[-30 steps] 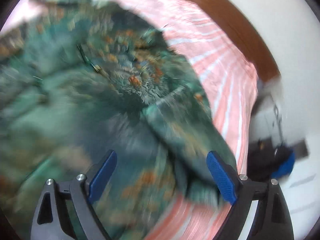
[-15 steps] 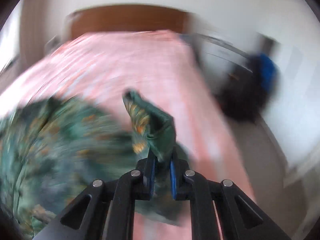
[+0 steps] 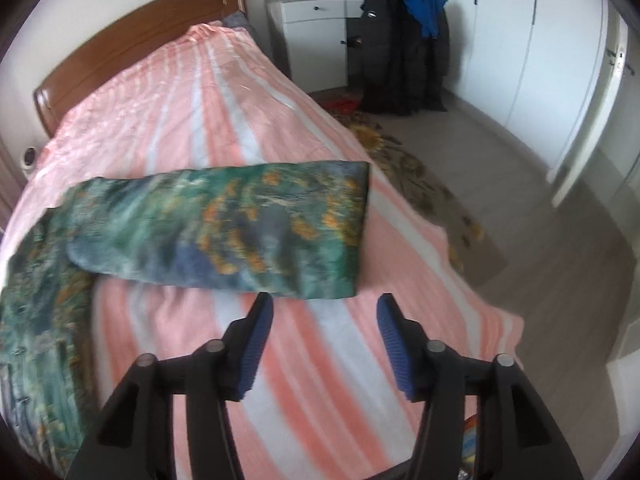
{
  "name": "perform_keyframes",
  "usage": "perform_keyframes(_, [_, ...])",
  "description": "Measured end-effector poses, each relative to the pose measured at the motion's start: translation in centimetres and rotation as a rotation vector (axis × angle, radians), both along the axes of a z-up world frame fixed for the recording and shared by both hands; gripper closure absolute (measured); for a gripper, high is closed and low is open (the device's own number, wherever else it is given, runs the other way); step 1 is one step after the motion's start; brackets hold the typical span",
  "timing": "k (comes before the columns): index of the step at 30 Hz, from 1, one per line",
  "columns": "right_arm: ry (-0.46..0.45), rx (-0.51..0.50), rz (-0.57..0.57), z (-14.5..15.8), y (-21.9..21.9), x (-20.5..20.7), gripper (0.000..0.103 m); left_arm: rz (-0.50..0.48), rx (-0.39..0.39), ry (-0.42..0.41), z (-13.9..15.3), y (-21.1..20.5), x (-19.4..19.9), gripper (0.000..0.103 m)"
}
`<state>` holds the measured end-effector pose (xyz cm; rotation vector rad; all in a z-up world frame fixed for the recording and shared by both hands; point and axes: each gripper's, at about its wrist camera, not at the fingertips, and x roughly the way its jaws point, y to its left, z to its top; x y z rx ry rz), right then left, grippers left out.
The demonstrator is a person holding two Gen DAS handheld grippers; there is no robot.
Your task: Fold large clothes
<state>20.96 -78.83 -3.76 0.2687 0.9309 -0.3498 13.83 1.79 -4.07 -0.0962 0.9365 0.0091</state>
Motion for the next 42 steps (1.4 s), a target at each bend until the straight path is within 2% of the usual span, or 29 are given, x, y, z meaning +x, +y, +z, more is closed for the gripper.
perform_keyframes(4, [-0.06,-0.006,0.098,2.2,5.6,-1.1,0.03,0.071,-0.047,0.007,-0.9,0.2,1.1,0.004])
perform_keyframes(7, [-0.111,-0.028,0.201,2.9,12.6,-1.5,0.023,0.086,-0.06,0.012,-1.5,-0.3,1.2,0.004])
perform_keyframes(11, [-0.176,-0.007,0.347,0.9,23.6,-2.9,0.022,0.04,-0.03,0.004,-1.5,-1.7,0.9,0.004])
perform_keyframes(17, [-0.189,0.054,0.463,-2.7,33.0,-4.4,0.022,-0.006,0.026,-0.035,-0.5,-3.4,0.4,0.003])
perform_keyframes(20, [-0.2,0.021,0.49,-3.3,35.2,-5.2,0.016,-0.025,0.028,-0.026,-0.8,-4.2,0.5,0.003])
perform_keyframes(27, [-0.205,-0.048,0.55,-3.7,37.1,-6.2,0.015,-0.088,0.029,-0.001,-1.1,-6.6,0.6,0.003])
perform_keyframes(32, [-0.195,-0.032,0.569,-4.4,37.3,-6.7,0.015,-0.111,0.079,-0.005,-1.2,-8.1,0.9,0.003])
perform_keyframes(42, [-0.175,-0.018,0.615,-5.8,38.2,-7.0,0.015,-0.118,0.104,0.016,-2.0,-9.3,1.5,0.003])
